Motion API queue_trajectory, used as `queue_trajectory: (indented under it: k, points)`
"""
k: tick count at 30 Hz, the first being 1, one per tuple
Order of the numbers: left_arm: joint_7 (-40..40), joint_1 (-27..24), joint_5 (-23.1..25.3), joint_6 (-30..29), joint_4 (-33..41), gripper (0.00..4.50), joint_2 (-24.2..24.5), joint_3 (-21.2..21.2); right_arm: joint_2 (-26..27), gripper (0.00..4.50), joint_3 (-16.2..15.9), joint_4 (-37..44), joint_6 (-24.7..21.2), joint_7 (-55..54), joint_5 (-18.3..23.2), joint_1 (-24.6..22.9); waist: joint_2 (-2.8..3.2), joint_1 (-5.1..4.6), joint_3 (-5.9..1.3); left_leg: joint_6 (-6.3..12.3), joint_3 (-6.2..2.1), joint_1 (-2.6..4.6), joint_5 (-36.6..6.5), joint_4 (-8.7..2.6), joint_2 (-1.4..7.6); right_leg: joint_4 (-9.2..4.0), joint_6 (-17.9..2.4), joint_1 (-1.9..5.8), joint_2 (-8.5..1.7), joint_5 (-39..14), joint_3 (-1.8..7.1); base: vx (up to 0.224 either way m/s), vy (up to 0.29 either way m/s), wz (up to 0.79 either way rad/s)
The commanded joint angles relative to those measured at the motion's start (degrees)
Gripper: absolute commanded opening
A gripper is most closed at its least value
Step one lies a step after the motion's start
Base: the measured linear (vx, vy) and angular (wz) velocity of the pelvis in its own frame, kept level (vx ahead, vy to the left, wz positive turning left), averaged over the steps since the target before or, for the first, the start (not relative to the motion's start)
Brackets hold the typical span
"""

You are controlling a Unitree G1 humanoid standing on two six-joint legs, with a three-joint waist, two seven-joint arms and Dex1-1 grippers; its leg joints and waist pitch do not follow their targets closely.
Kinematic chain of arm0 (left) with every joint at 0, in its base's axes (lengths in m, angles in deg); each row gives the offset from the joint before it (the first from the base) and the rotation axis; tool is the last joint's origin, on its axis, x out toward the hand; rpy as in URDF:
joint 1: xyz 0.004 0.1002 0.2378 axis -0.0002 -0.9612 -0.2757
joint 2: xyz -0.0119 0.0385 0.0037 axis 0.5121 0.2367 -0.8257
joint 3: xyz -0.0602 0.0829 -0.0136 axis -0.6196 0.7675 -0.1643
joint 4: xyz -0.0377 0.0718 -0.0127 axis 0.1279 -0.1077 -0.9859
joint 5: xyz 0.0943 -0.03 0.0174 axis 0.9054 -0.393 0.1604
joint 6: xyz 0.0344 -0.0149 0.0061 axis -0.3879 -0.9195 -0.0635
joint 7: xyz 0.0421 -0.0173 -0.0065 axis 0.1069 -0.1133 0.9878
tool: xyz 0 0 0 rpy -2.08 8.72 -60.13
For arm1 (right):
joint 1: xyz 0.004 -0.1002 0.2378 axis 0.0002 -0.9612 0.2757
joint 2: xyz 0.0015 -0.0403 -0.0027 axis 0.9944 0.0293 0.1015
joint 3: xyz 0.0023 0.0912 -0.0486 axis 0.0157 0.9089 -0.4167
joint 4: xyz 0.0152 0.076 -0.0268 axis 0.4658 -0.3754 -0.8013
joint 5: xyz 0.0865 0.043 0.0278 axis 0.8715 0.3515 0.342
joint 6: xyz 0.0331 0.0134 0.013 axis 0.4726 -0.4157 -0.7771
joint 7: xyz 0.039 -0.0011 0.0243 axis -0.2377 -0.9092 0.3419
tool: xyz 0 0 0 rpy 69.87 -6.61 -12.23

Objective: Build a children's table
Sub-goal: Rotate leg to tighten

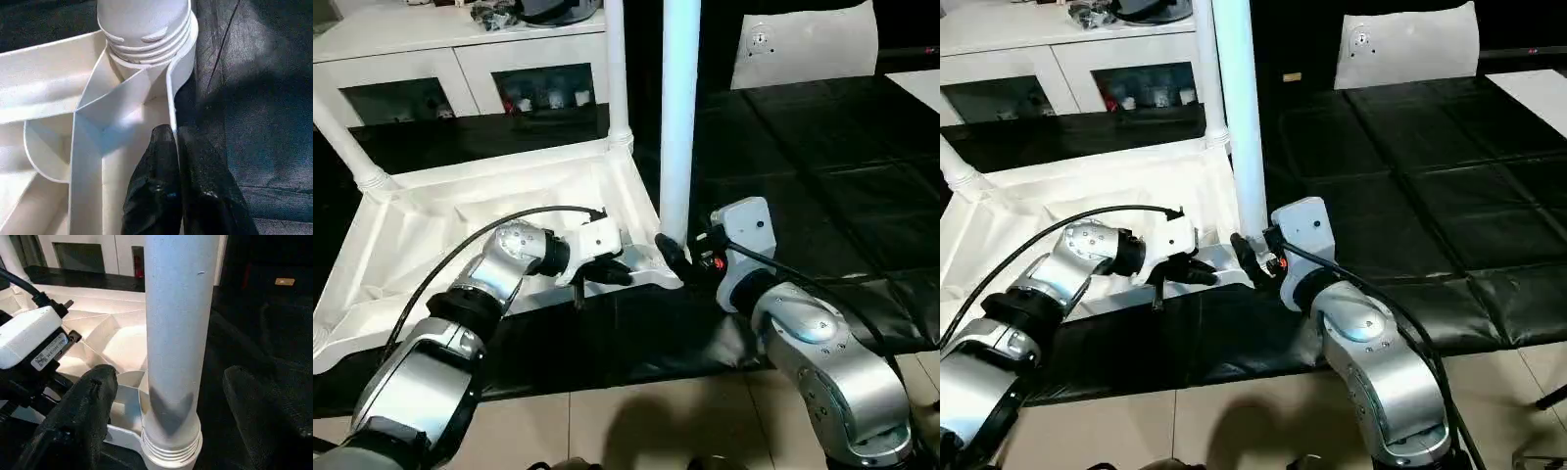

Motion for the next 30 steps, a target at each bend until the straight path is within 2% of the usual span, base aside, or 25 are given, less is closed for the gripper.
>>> queue_trajectory:
  k: [1, 2, 3, 6, 7, 11, 12, 14, 15, 16, 17, 18, 19, 21, 22, 23, 24, 25, 26, 27, 28, 30]
  points:
    - [0.1, 1.9, 0.3, 1.2, 0.4, 0.0, 0.4, -0.2, 0.1, 3.72, 0.5, 0.6, -0.5, 0.1, 0.1, 0.5, -0.34, -0.1, -4.31, 2.3, -3.42, 1.05, -9.8, -4.15, 5.44, -3.85, -7.1, 3.45, -5.47, -12.8, 4.52, 0.0, 0.0, 0.0]
    - [0.0, 1.9, 0.3, 1.2, 0.5, 0.0, 0.5, -0.2, 0.1, 3.72, 0.4, 0.7, -0.4, 0.1, 0.0, 0.5, -0.45, -0.14, -4.29, 2.23, -3.43, 1.06, -10.1, -4.2, 5.47, -3.96, -7.0, 3.41, -5.44, -13.0, 4.51, 0.0, 0.0, 0.0]
    - [-0.4, 1.4, 0.2, 1.1, 1.0, 0.0, 1.0, -0.3, 0.6, 3.72, 0.3, 1.1, -0.4, -0.6, 0.0, 0.4, -0.04, -0.16, -4.3, 1.94, -3.47, 1.15, -10.5, -4.23, 5.5, -4.02, -7.0, 3.32, -5.36, -12.9, 4.46, 0.0, 0.0, 0.0]
    - [-0.7, 1.1, 0.1, 1.2, 1.1, 0.0, 1.3, -0.3, 0.9, 3.72, 0.4, 1.5, -0.6, -1.0, 0.0, 0.3, -0.2, -0.25, -4.36, 1.86, -3.49, 1.06, -10.6, -4.21, 5.43, -3.84, -7.5, 3.46, -5.42, -11.6, 4.48, 0.0, 0.0, 0.0]
    - [-0.8, 1.1, 0.2, 1.2, 1.0, 0.0, 1.3, -0.3, 1.1, 3.72, 0.5, 1.8, -0.8, -1.1, 0.1, 0.2, 0.19, -0.15, -4.39, 1.79, -3.51, 1.12, -10.5, -4.18, 5.41, -3.79, -7.5, 3.47, -5.46, -11.4, 4.46, 0.0, 0.0, 0.0]
    - [-1.1, 0.9, 0.4, 1.4, 0.8, 0.0, 1.2, -0.1, 1.5, 3.72, 0.1, 2.2, -1.0, -1.5, 0.0, -0.2, 0.17, -0.25, -4.38, 1.45, -3.56, 1.08, -11.2, -4.29, 5.43, -3.79, -7.8, 3.53, -5.39, -10.8, 4.44, 0.0, 0.0, 0.0]
    - [-1.3, 0.9, 0.3, 1.1, 1.1, 0.0, 1.1, -0.1, 1.9, 3.72, 0.0, 2.4, -1.1, -1.6, 0.2, -0.5, 0.35, -0.22, -4.4, 1.37, -3.58, 1.11, -11.3, -4.28, 5.43, -3.72, -7.9, 3.56, -5.4, -10.7, 4.42, 0.0, 0.0, 0.0]
    - [-1.4, 1.0, 0.2, 1.0, 1.2, 0.0, 1.1, -0.1, 2.0, 3.72, 0.1, 2.5, -1.2, -1.7, 0.2, -0.6, 0.25, -0.27, -4.41, 1.33, -3.58, 1.13, -11.4, -4.31, 5.45, -3.71, -8.1, 3.54, -5.35, -10.2, 4.43, 0.0, 0.0, 0.0]
    - [-1.4, 1.0, 0.3, 1.0, 1.1, 0.0, 1.0, -0.1, 2.2, 3.72, -0.2, 2.5, -1.2, -1.7, 0.3, -0.8, -0.2, -0.28, -4.43, 1.41, -3.56, 1.05, -11.3, -4.32, 5.47, -3.7, -8.1, 3.61, -5.36, -10.0, 4.45, 0.0, 0.0, 0.0]
    - [-1.4, 1.0, 0.3, 1.0, 1.1, 0.0, 1.0, -0.1, 2.2, 3.72, -0.2, 2.5, -1.2, -1.8, 0.3, -0.8, 0.07, -0.17, -4.44, 1.42, -3.57, 1.11, -10.9, -4.28, 5.49, -3.56, -8.3, 3.57, -5.47, -9.8, 4.49, 0.0, 0.0, 0.0]
    - [-1.2, 0.9, 0.3, 1.0, 1.1, 0.0, 1.0, -0.1, 2.4, 3.72, -0.4, 2.5, -1.1, -1.6, 0.4, -0.9, -0.21, -0.18, -4.42, 1.54, -3.53, 1.08, -10.9, -4.3, 5.49, -3.59, -8.4, 3.58, -5.45, -9.7, 4.49, 0.0, 0.0, 0.0]
    - [-1.0, 1.0, 0.3, 0.9, 1.0, 0.0, 0.9, -0.1, 2.5, 3.72, -0.4, 2.1, -1.0, -1.2, 0.8, -0.7, -0.09, -0.11, -4.42, 1.62, -3.5, 1.11, -10.8, -4.25, 5.48, -3.56, -8.4, 3.57, -5.51, -9.9, 4.52, 0.0, 0.0, 0.0]
    - [-0.9, 1.0, 0.4, 0.9, 1.1, 0.0, 0.9, 0.0, 2.2, 3.72, -0.4, 1.6, -0.7, -0.6, 1.0, -0.5, 0.27, -0.04, -4.39, 1.6, -3.54, 1.1, -10.9, -4.25, 5.45, -3.53, -8.4, 3.58, -5.52, -10.1, 4.48, 0.0, 0.0, 0.0]
    - [-0.9, 0.8, 0.5, 1.0, 1.2, 0.0, 0.9, 0.1, 1.9, 3.72, -0.6, 1.3, -0.5, -0.3, 1.1, -0.3, 0.1, -0.12, -4.4, 1.51, -3.57, 1.11, -11.2, -4.29, 5.5, -3.63, -8.1, 3.61, -5.44, -10.3, 4.46, 0.0, 0.0, 0.0]
    - [-1.3, 0.6, 0.5, 1.0, 1.6, 0.0, 1.0, 0.2, 1.5, 3.72, -0.5, 1.0, -0.1, 0.5, 1.5, -0.3, 0.57, -0.05, -4.39, 1.41, -3.61, 1.12, -11.2, -4.26, 5.47, -3.53, -8.1, 3.62, -5.47, -10.2, 4.44, 0.0, 0.0, 0.0]
    - [-1.6, 0.5, 0.5, 1.0, 1.9, 0.0, 1.1, 0.3, 1.3, 3.72, -0.4, 0.8, 0.2, 1.1, 1.9, -0.3, 0.28, -0.13, -4.42, 1.46, -3.61, 1.12, -11.2, -4.3, 5.53, -3.6, -8.1, 3.64, -5.41, -9.7, 4.46, 0.0, 0.0, 0.0]
    - [-1.6, 0.5, 0.5, 1.0, 1.9, 0.0, 1.1, 0.3, 1.3, 3.72, -0.4, 0.8, 0.2, 1.1, 1.9, -0.3, 0.28, -0.12, -4.44, 1.47, -3.62, 1.09, -11.1, -4.29, 5.53, -3.55, -8.2, 3.68, -5.48, -9.4, 4.48, 0.0, 0.0, 0.0]
    - [-2.7, 0.2, 0.1, 1.1, 2.4, 0.0, 1.0, 0.4, 0.2, 3.72, 0.5, 0.5, 1.1, 3.4, 3.1, -0.3, -0.47, -0.19, -4.49, 1.76, -3.5, 1.03, -10.8, -4.26, 5.53, -3.55, -8.3, 3.77, -5.45, -8.9, 4.5, 0.0, 0.0, 0.0]
    - [-2.8, 0.3, 0.1, 1.1, 2.4, 0.0, 1.0, 0.5, -0.3, 3.72, 0.9, 0.3, 1.5, 3.9, 3.3, -0.3, -0.06, 0.01, -4.55, 2.18, -3.5, 1.0, -10.0, -4.09, 5.48, -3.29, -8.6, 3.83, -5.63, -8.3, 4.55, 0.0, 0.0, 0.0]
    - [-3.1, 0.5, 0.2, 1.2, 2.4, 0.0, 1.0, 0.6, -1.0, 3.72, 1.5, -0.1, 2.1, 4.9, 3.7, -0.1, -0.06, 0.09, -4.51, 2.36, -3.49, 0.96, -9.8, -4.08, 5.51, -3.4, -8.5, 3.88, -5.64, -8.3, 4.52, 0.0, 0.0, 0.0]
    - [-3.2, 0.6, 0.2, 1.2, 2.4, 0.0, 1.0, 0.6, -1.2, 3.72, 1.7, -0.2, 2.3, 5.3, 3.8, -0.1, -1.05, -0.01, -4.55, 2.72, -3.33, 0.92, -9.4, -4.08, 5.53, -3.43, -8.6, 3.83, -5.56, -8.3, 4.58, 0.0, 0.0, 0.0]
    - [-3.6, 0.7, 0.8, 1.7, 2.5, 0.0, 1.5, 1.2, -3.1, 3.72, 3.0, -1.4, 3.6, 8.0, 4.7, 0.1, -0.82, 0.53, -4.49, 3.25, -3.34, 0.96, -8.5, -3.96, 5.58, -3.31, -8.6, 3.77, -5.79, -9.6, 4.58, 0.0, 0.0, 0.0]
